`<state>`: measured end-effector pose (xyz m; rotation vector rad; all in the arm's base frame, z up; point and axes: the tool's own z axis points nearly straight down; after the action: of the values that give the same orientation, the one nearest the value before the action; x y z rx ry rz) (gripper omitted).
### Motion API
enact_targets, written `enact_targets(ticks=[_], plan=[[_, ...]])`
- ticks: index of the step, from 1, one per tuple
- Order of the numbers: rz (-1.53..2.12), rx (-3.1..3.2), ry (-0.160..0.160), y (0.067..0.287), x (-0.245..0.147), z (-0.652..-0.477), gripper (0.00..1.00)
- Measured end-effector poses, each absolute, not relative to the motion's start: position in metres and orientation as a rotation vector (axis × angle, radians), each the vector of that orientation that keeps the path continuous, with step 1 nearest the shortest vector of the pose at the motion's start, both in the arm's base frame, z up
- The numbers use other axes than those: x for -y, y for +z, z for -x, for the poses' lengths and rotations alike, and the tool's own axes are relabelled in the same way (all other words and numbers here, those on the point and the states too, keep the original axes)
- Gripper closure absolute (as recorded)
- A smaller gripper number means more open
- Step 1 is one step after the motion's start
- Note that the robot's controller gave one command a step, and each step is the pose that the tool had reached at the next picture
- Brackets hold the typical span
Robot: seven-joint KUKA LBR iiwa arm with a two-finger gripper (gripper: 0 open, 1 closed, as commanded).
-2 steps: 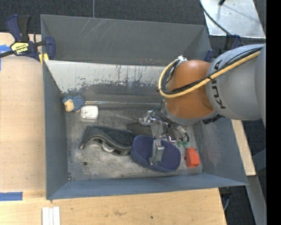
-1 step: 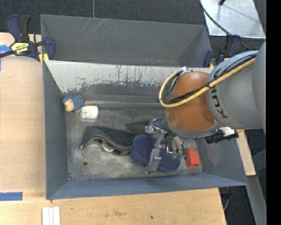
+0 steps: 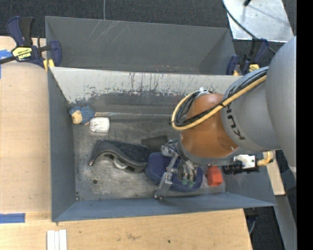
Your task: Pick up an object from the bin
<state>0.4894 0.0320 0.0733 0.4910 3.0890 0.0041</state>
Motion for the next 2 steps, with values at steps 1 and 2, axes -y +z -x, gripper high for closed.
enact_targets(ticks=[1, 2], plan=[[-0.487, -3.096, 0.002, 0.0751, -0.0319, -0.4913, 0.00], [-0.488, -3.078, 0.003, 0.0779, -0.0305, -0.4961, 1.00]])
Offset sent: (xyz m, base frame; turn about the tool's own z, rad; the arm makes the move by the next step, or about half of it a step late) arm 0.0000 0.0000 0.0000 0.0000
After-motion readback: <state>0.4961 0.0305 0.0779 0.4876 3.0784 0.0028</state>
